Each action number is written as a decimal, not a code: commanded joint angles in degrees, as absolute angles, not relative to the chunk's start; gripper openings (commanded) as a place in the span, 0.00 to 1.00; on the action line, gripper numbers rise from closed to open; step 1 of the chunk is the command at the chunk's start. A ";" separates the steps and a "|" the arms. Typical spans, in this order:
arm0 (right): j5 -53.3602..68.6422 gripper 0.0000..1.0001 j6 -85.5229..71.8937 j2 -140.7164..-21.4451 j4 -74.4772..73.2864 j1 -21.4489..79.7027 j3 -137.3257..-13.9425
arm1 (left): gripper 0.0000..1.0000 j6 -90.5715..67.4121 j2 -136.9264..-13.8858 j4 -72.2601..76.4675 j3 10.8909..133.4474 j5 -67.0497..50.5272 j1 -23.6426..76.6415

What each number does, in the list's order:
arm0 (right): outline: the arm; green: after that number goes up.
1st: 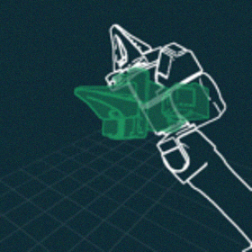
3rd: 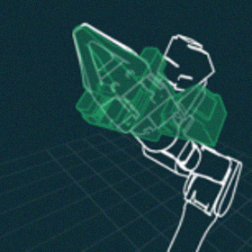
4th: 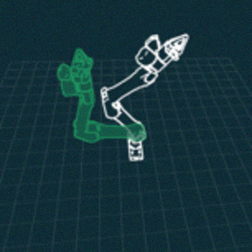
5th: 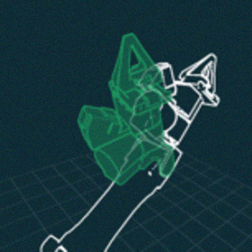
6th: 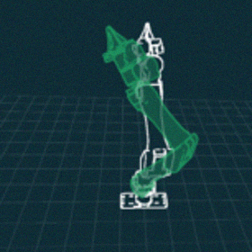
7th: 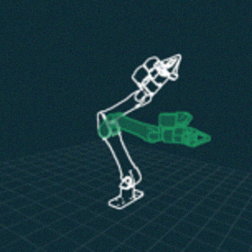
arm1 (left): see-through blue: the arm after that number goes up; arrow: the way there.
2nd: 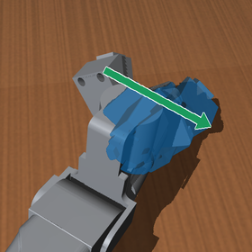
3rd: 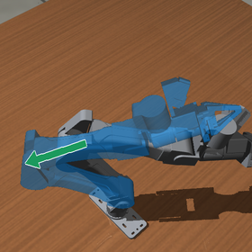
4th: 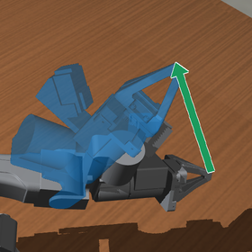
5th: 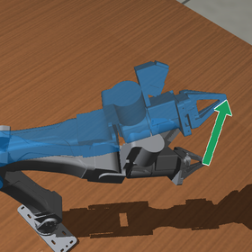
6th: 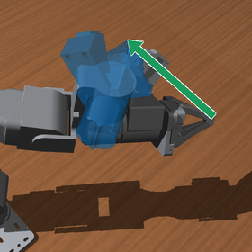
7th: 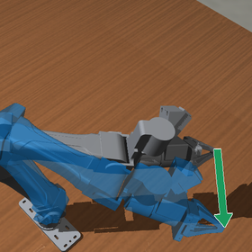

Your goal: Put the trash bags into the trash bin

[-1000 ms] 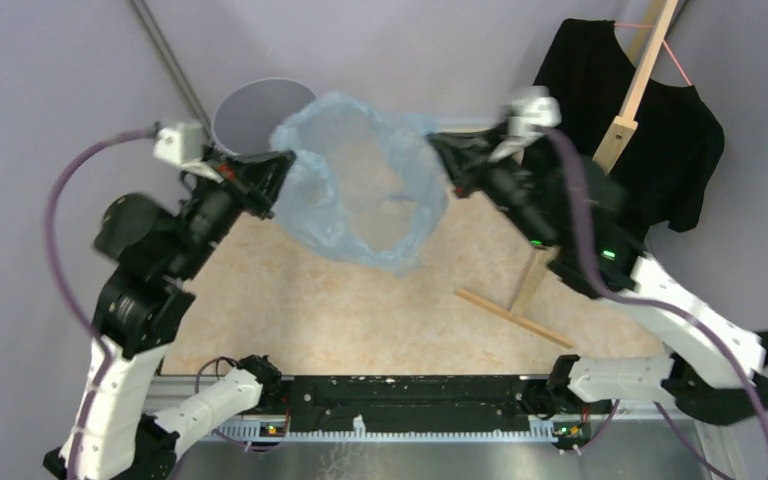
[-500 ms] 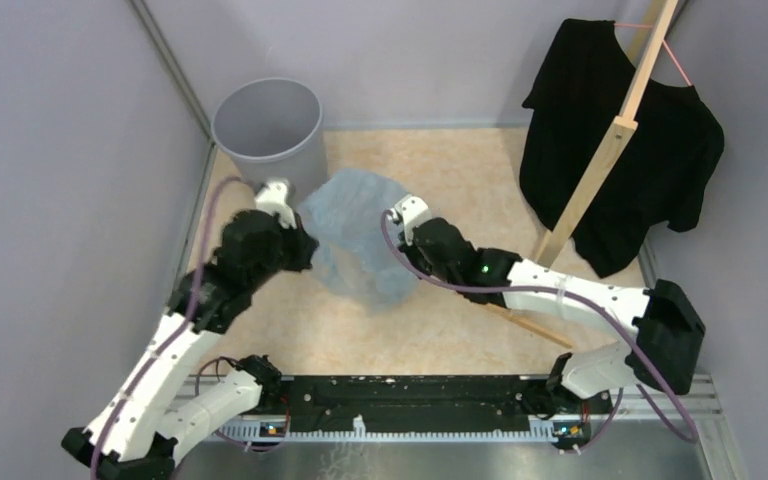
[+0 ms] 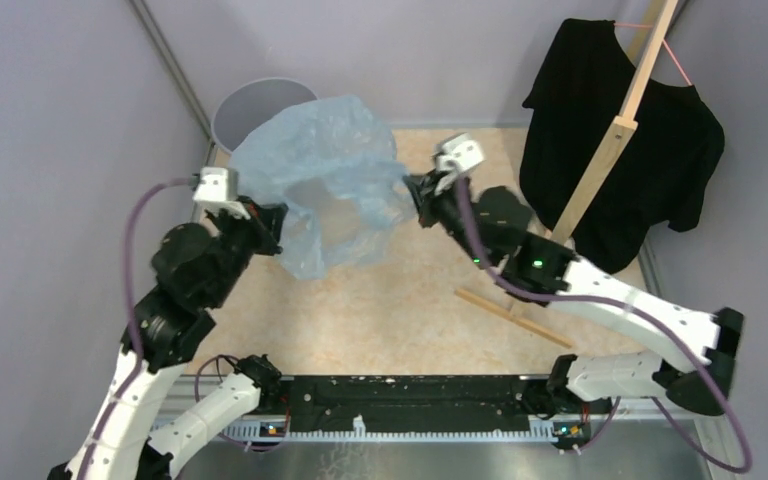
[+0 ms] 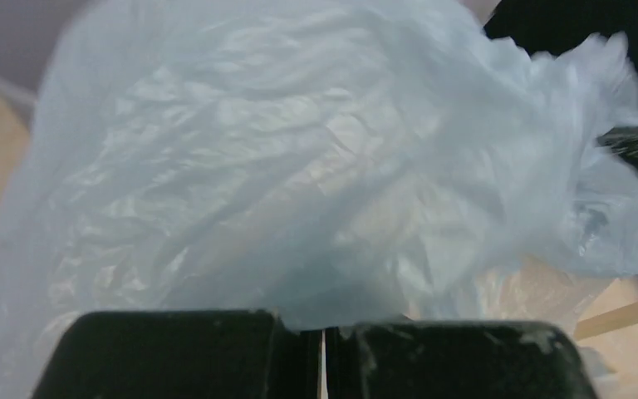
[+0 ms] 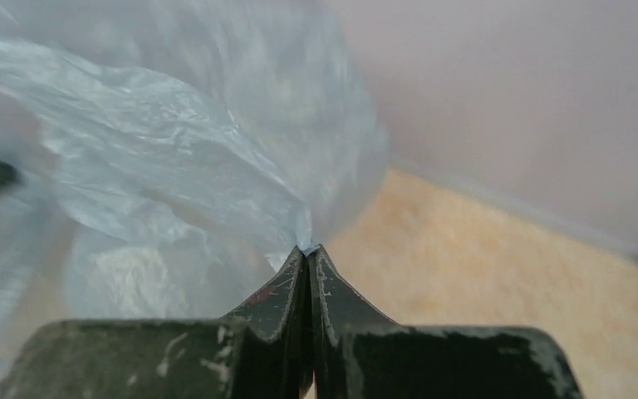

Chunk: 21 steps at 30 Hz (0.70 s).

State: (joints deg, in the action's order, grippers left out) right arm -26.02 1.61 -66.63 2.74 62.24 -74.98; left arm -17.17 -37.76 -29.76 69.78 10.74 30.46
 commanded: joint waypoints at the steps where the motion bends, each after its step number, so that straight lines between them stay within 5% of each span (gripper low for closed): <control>1: -23.70 0.00 -7.50 -72.35 -2.48 55.75 -63.96 | 0.00 -13.06 -36.93 -38.71 70.06 20.61 30.41; 5: -22.62 0.00 -2.92 -73.31 -5.76 55.80 -74.51 | 0.00 -13.06 -37.22 -39.11 78.39 19.82 30.41; 11: 2.13 0.00 -2.11 -77.92 6.31 55.81 -84.50 | 0.00 -16.29 -39.59 -30.94 79.13 6.54 30.41; 21: 15.85 0.00 -9.33 -82.79 32.74 55.55 -60.80 | 0.00 -20.12 -48.54 -37.94 74.86 1.45 30.40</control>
State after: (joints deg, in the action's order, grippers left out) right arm 8.12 -6.31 -78.46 25.85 55.68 -65.54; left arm -18.15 -44.88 -35.05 77.06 4.64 30.46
